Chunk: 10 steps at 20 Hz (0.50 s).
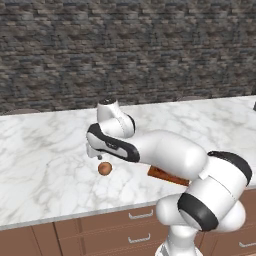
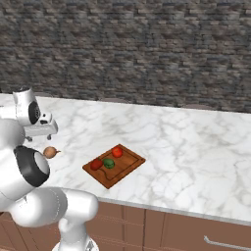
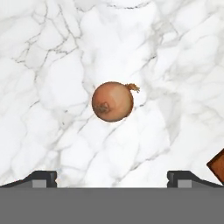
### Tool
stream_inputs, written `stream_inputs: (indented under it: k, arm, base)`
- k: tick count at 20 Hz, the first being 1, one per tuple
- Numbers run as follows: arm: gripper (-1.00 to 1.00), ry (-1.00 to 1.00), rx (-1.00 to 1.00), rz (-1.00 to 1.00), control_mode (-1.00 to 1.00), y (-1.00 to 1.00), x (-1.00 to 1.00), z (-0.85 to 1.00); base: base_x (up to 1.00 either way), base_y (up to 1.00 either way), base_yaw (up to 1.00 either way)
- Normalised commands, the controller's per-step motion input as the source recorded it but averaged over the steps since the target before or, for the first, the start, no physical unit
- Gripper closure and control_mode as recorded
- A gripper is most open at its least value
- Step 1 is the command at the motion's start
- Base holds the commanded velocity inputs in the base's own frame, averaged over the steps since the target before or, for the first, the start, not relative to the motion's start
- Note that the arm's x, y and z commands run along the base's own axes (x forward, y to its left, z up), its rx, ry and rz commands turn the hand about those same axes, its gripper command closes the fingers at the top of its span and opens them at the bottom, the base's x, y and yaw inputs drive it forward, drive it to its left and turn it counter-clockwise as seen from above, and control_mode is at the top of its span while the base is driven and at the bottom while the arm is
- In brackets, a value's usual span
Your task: Place the avocado, onion, tomato, and bell pepper on the cutting board.
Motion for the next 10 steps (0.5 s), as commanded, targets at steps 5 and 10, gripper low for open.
stream_inputs:
  k: [5, 10]
  arm:
    - [-1.0, -0.02, 0.0, 0.0, -1.0, 0.17, 0.33, -0.13]
    - [-1.0, 0.0, 0.0, 0.0, -1.0, 0.04, 0.25, -0.25]
  base:
    - [0.0, 0.0, 0.0]
    - [0.0, 0.0, 0.0]
